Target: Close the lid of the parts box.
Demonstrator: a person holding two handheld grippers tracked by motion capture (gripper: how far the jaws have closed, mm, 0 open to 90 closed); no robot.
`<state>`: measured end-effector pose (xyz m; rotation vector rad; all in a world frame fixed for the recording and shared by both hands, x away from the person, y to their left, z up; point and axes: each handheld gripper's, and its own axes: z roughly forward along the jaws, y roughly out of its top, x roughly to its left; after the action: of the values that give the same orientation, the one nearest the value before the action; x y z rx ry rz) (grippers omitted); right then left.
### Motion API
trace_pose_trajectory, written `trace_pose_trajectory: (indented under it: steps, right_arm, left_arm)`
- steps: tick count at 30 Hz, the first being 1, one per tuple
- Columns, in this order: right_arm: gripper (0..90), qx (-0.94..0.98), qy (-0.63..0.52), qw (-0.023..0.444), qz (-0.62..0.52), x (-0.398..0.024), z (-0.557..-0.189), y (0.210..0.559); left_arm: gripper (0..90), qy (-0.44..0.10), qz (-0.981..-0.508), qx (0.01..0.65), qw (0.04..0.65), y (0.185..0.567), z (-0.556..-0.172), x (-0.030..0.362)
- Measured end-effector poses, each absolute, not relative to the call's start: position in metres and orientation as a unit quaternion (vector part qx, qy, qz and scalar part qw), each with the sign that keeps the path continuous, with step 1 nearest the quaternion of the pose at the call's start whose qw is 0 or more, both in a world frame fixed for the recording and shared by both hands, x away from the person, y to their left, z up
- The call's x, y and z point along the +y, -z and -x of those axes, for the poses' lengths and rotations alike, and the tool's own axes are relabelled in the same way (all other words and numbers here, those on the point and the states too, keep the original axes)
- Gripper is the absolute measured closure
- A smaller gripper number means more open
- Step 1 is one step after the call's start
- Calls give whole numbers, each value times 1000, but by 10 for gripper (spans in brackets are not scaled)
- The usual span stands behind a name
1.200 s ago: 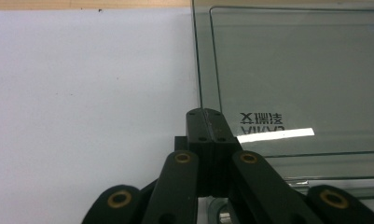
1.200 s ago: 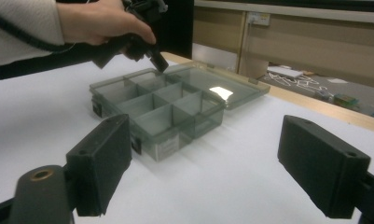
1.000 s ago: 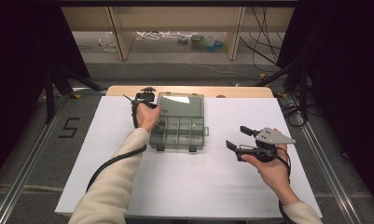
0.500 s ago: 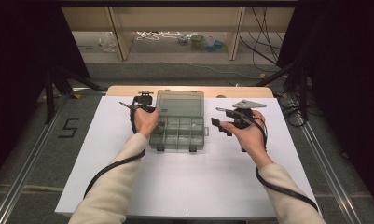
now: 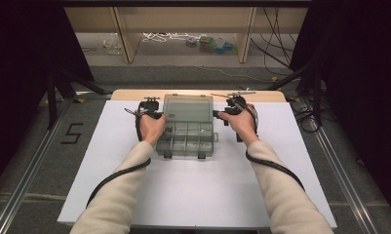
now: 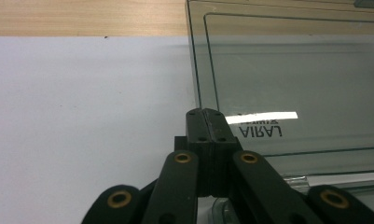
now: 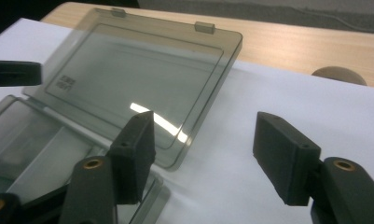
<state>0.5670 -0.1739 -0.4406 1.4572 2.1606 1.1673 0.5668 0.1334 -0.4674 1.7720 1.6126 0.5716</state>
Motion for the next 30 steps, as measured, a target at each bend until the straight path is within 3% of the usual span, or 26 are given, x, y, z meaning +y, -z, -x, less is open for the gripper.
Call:
trace_pose_trajectory:
  steps: [12, 14, 17, 18, 30]
  right_arm:
    - [643, 754, -346, 116, -546, -154, -591, 450]
    - [666, 748, -335, 103, -564, -151, -591, 451]
    - [686, 747, -329, 103, -568, -147, -591, 454]
    - [689, 750, -329, 105, -564, -148, -592, 455]
    - [765, 729, -331, 84, -593, -143, -594, 459]
  left_arm:
    - [900, -226, -652, 634, 349, 470, -570, 129]
    - [900, -217, -678, 619, 333, 467, -568, 133]
    - [900, -227, -652, 633, 349, 470, -570, 128]
    - [900, -220, -678, 618, 332, 468, -567, 133]
    - [900, -219, -679, 618, 331, 467, -568, 132]
